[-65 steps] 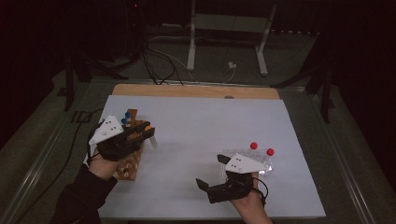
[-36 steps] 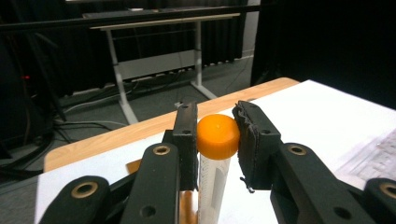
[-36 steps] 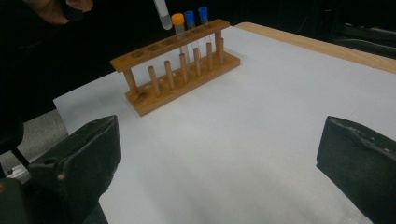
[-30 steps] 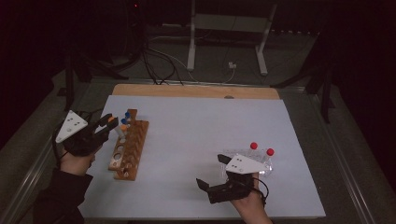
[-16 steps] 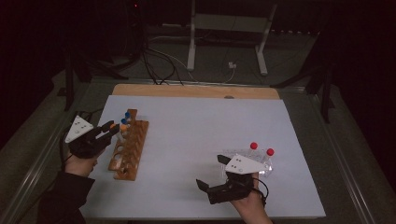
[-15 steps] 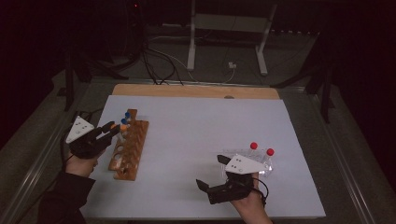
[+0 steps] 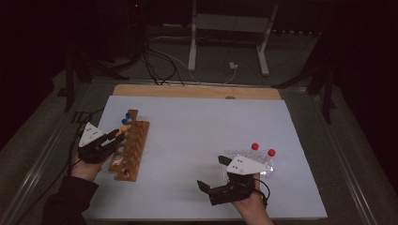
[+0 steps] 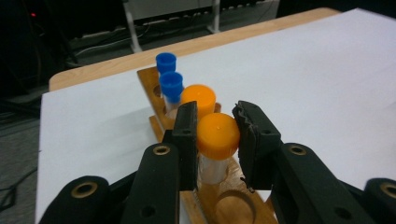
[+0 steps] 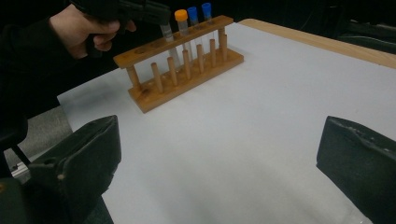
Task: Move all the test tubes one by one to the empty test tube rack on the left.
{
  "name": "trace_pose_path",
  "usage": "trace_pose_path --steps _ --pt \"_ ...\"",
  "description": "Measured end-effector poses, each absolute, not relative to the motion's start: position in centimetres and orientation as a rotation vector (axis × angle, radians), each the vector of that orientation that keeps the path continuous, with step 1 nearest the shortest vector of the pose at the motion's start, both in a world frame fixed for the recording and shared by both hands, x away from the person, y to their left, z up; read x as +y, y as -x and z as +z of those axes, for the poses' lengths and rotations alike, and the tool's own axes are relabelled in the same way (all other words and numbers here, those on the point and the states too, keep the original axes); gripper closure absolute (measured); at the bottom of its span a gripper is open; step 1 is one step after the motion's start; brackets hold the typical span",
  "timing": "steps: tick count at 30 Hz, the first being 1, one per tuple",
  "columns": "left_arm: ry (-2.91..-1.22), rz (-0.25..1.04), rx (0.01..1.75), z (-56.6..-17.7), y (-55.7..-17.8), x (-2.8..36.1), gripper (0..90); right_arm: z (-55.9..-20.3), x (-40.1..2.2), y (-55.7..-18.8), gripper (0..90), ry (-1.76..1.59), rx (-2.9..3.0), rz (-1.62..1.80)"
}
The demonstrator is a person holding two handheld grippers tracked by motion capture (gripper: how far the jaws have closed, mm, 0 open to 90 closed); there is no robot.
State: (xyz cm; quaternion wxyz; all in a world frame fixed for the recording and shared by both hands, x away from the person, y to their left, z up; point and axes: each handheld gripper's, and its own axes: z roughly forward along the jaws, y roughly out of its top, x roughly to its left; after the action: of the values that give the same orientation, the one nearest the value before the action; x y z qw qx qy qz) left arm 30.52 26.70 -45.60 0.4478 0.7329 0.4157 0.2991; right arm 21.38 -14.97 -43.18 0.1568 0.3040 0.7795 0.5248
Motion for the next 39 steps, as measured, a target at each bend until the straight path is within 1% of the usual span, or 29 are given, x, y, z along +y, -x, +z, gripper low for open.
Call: trace_pose_path --steps 7,9,14,18,19,21,22,24,33,36,37,39 --pt "-1.824 0.722 1.05 -45.7 -30.6 26.6 71.2 -43.2 -15.0 -21.4 0.0 -0.87 2.231 1.504" --pt "-1.841 0.717 1.055 -45.6 -30.6 26.5 69.8 -43.1 -15.0 -21.3 0.0 -0.87 2.23 1.504" --pt "-1.868 0.69 1.056 -45.3 -30.2 26.2 41.6 -42.9 -15.1 -21.3 0.0 -0.862 2.226 1.514" --pt "-1.842 0.67 1.044 -44.5 -29.6 26.0 17.2 -42.6 -15.5 -21.3 0.0 -0.859 2.213 1.506" --pt "-1.827 0.665 1.03 -44.3 -29.3 25.9 16.1 -42.5 -15.7 -21.3 0.0 -0.86 2.205 1.504" --pt "-1.809 0.643 0.994 -43.8 -28.9 25.6 9.1 -42.2 -16.2 -21.4 0.0 -0.866 2.183 1.502" --pt "-1.814 0.637 0.973 -43.6 -28.7 25.4 8.4 -42.0 -16.5 -21.4 0.0 -0.872 2.17 1.499" --pt "-1.81 0.609 0.931 -43.2 -28.3 25.0 2.7 -41.7 -17.2 -21.4 0.0 -0.883 2.142 1.489" --pt "-1.814 0.519 0.791 -42.6 -27.0 22.9 2.5 -40.9 -21.2 -21.5 0.0 -0.967 1.98 1.395" --pt "-1.822 0.498 0.753 -42.6 -26.7 22.3 2.5 -41.0 -22.4 -21.5 0.0 -1.011 1.936 1.343" --pt "-1.827 0.473 0.734 -42.7 -26.7 22.2 2.5 -41.2 -23.0 -21.4 0.0 -1.028 1.933 1.336" --pt "-1.82 0.475 0.719 -42.7 -26.6 21.9 2.6 -41.5 -23.8 -21.5 0.0 -1.056 1.916 1.301"
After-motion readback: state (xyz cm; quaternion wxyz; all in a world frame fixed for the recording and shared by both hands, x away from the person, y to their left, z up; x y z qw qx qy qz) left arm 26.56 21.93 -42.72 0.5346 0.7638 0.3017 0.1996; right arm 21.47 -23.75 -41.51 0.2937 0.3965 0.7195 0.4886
